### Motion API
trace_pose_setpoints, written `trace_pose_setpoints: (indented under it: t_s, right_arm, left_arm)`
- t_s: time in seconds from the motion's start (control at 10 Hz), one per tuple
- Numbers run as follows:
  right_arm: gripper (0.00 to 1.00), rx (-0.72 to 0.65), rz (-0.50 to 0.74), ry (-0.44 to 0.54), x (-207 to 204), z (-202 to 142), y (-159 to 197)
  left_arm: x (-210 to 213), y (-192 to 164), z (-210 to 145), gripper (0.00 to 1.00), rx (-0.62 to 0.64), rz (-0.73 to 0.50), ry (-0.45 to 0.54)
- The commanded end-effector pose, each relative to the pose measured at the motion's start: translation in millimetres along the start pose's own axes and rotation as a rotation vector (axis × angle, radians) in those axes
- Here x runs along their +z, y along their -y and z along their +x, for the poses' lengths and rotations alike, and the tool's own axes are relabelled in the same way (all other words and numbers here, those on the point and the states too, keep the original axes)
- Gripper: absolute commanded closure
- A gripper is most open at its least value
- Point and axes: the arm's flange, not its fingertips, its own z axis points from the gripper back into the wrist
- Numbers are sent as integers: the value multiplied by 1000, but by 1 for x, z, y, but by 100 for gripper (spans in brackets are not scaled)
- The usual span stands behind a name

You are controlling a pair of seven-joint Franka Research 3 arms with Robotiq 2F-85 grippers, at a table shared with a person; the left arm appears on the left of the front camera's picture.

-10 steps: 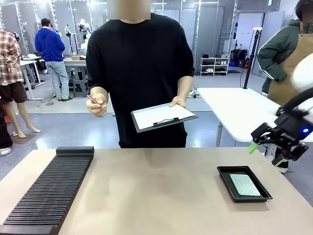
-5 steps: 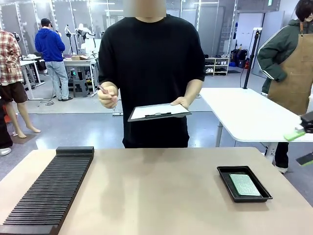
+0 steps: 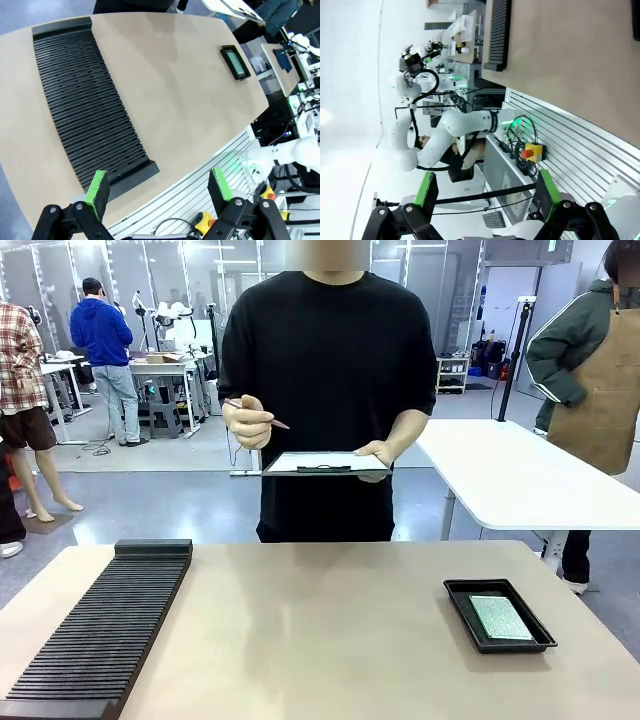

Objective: Inspect the PCB.
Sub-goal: Place the Blank PCB in the ESD tray.

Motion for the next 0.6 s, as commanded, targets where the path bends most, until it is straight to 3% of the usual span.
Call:
trace_pose_setpoints:
  t_s: [0.0, 0.1, 0.2, 0.5]
  right_arm:
    - [0, 12, -5, 66, -2, 4, 6]
    - [0, -47, -79, 69, -9, 15, 11]
    - [0, -5, 8, 22, 2, -2, 3]
    - [0, -5, 8, 22, 2, -2, 3]
  left_arm:
    - [2, 1, 2, 0, 11, 29, -12]
    - [2, 1, 2, 0, 11, 29, -12]
    - [2, 1, 2, 0, 11, 29, -12]
    - [2, 1, 2, 0, 11, 29, -12]
